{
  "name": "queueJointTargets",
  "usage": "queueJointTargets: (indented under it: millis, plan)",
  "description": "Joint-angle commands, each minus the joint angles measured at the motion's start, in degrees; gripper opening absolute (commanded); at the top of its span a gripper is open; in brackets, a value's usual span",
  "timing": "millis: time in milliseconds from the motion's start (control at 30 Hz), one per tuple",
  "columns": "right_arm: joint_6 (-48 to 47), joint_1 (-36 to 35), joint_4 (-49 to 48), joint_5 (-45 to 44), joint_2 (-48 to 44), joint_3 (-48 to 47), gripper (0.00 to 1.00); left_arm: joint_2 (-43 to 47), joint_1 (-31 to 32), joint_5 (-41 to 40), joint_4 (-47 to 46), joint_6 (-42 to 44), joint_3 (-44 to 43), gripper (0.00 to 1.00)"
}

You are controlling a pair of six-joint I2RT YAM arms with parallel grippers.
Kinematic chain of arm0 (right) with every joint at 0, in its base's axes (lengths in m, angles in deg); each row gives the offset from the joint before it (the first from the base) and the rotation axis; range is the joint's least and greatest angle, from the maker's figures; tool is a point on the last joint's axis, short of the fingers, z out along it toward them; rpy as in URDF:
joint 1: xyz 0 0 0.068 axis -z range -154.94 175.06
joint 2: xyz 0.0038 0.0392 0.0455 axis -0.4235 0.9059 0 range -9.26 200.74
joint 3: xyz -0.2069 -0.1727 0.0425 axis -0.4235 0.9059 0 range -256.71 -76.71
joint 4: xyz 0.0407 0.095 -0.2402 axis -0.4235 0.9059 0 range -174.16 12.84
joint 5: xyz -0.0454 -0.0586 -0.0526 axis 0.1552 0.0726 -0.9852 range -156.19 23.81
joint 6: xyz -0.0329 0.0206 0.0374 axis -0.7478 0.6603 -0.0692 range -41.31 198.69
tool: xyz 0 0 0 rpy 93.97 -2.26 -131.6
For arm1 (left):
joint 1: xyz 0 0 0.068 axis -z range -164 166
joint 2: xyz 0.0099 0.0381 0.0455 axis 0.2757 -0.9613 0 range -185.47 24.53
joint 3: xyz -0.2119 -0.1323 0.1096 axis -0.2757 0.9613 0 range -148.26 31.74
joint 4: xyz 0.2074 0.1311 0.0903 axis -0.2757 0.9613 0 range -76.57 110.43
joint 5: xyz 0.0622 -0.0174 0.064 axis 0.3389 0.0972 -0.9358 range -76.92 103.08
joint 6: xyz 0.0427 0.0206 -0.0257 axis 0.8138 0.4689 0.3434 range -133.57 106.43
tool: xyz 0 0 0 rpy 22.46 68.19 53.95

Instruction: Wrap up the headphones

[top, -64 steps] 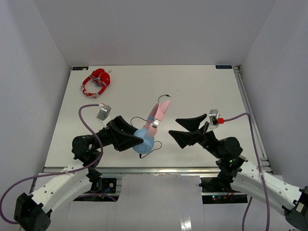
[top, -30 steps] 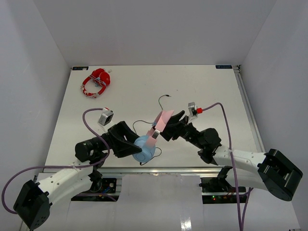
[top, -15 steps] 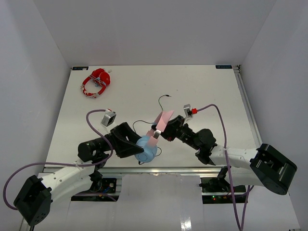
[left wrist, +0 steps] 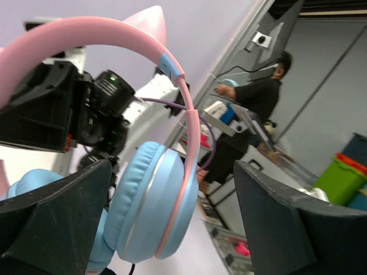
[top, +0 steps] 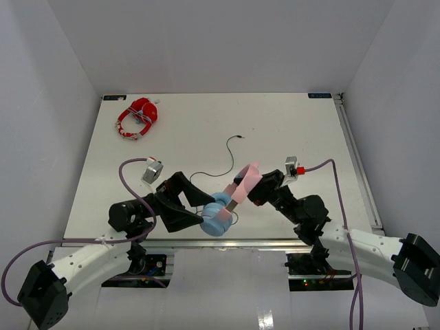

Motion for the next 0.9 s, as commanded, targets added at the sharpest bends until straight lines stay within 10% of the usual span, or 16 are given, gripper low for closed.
queueJointTargets:
  millis: [0,267,867]
  plan:
    - [-5.2,1.0,16.0,-10.7,-8.0,-3.7,0.08,8.1,0.0,-8.8,26.2,15.2,-5.4,0.98]
    - [-13.3,2.1,45.8,-20.5,-12.6,-11.1,0.08,8.8,0.0,-36.5,74.7,34.7,-24.6,0.95]
    - [-16.5,2.1,74.2,-15.2,1.4,-22.9,0.08,-17.8,8.7,-65.1,100.9,56.3,-53.0,0.86]
